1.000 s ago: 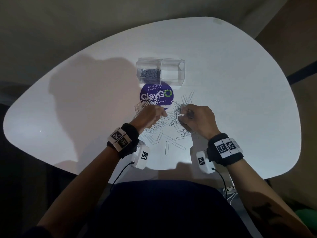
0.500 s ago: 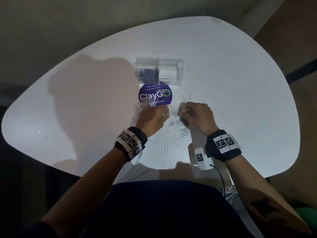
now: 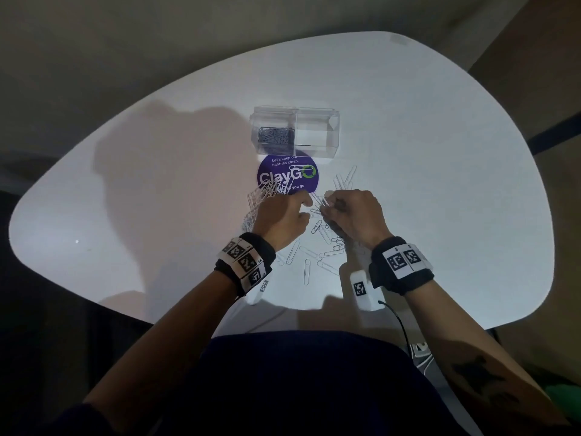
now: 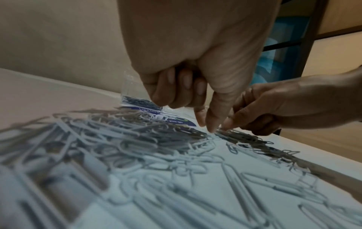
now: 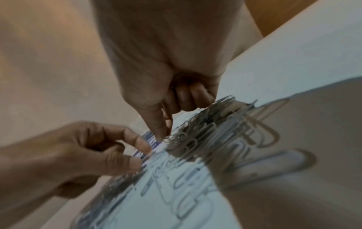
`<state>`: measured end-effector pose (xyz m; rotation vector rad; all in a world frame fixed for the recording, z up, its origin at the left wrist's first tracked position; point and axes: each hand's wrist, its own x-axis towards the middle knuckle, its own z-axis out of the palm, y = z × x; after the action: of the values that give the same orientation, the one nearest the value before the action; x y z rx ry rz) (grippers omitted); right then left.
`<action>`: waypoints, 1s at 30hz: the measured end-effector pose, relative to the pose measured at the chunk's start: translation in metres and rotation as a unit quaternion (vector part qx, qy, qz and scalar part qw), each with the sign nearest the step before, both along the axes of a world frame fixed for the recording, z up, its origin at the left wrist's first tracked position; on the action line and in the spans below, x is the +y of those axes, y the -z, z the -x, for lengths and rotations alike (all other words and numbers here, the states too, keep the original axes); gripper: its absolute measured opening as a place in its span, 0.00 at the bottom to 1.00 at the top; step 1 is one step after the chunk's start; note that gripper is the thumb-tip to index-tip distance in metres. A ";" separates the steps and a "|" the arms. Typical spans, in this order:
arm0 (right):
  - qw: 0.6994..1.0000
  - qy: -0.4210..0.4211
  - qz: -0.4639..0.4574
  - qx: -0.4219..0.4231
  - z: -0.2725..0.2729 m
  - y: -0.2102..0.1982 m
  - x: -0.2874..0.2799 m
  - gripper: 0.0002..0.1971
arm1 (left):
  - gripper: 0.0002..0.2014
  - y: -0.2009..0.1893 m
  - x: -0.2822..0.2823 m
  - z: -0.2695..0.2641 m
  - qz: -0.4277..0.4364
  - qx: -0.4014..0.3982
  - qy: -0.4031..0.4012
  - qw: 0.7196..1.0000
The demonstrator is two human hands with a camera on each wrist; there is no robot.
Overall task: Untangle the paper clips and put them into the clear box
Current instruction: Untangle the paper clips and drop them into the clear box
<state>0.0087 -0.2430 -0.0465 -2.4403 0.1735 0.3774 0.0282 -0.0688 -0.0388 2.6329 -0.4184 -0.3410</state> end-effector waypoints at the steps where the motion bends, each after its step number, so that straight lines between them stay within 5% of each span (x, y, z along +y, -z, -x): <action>1: 0.999 0.024 -0.037 0.010 -0.001 0.000 -0.003 0.13 | 0.13 0.001 -0.001 -0.001 0.006 0.002 -0.004 1.000; 6: 0.989 0.064 -0.135 0.016 0.000 -0.009 -0.013 0.18 | 0.15 0.004 -0.005 -0.004 0.036 -0.001 -0.001 0.999; 13: 0.997 0.069 0.015 -0.021 -0.001 -0.012 -0.011 0.09 | 0.03 0.005 -0.015 -0.006 -0.051 -0.056 0.077 0.994; 18: 0.999 0.001 0.023 -0.031 0.010 -0.012 -0.006 0.04 | 0.04 0.003 -0.012 -0.011 -0.088 -0.019 0.094 0.992; 25: 0.997 -0.070 0.045 -0.010 0.025 -0.006 0.001 0.08 | 0.05 -0.003 0.007 -0.017 -0.033 0.010 -0.028 0.999; 30: 0.999 -0.037 0.013 -0.009 0.026 -0.004 0.001 0.04 | 0.09 -0.002 0.006 -0.013 -0.020 -0.004 -0.007 1.000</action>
<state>-0.0170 -0.2419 -0.0425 -2.4804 0.0801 0.3874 0.0416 -0.0624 -0.0365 2.6752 -0.3989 -0.3370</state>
